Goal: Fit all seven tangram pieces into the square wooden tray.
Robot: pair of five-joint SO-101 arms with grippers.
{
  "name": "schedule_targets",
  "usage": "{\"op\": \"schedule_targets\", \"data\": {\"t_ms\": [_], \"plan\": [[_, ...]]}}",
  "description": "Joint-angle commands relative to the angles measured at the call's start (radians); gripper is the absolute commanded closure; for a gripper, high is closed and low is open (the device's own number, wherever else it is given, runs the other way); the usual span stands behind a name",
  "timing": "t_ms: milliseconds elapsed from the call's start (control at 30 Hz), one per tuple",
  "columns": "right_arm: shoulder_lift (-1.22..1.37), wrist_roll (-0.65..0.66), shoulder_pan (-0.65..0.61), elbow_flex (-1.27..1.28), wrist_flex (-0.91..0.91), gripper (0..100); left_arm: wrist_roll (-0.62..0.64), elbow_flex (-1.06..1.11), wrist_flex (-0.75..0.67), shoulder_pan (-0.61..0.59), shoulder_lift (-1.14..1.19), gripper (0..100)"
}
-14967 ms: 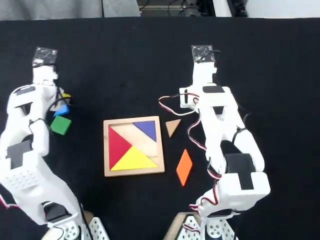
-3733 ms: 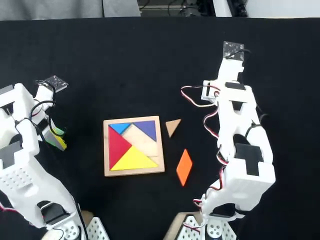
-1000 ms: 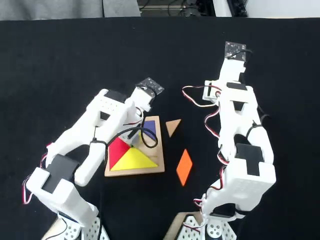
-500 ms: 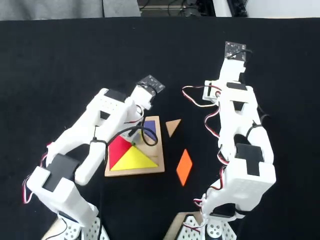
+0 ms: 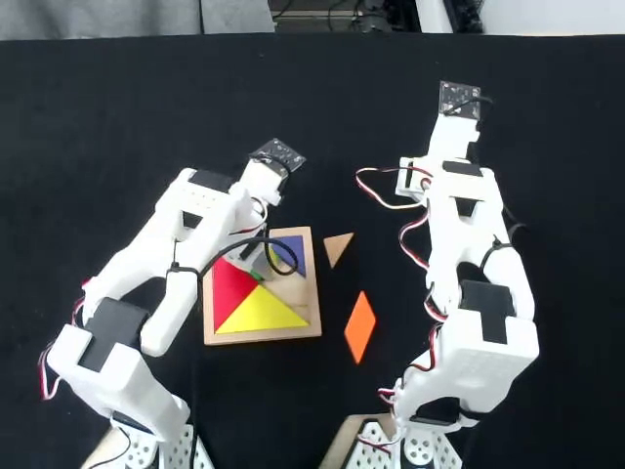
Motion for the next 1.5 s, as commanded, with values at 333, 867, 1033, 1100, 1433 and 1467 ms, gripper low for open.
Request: {"op": "schedule_targets", "data": {"t_ms": [333,867,1033,1100,1433,1467], "plan": [[-0.033,0.011,0.006,-0.07,-0.008,98.7,-0.008,-0.044,-0.018,-0.002,-0.008,70],[-0.033,0.011,0.006,-0.07,-0.008,98.7,-0.086,0.004,-0.087,-0.056,0.008,70],[-0.033,0.011,0.006,-0.07,-0.008,98.7,-0.095,-0.002,-0.089,-0.076,0.0,73],[-0.033,0.011,0.006,-0.07,-0.008,98.7,-0.097,-0.016,-0.086,-0.101,0.0,73],[-0.033,0.011,0.006,-0.07,-0.008,98.7,-0.089,-0.105,-0.084,-0.12,-0.002,73],[-0.033,0.011,0.006,-0.07,-0.008,98.7,-0.087,-0.124,-0.069,-0.113,-0.003,73]]}}
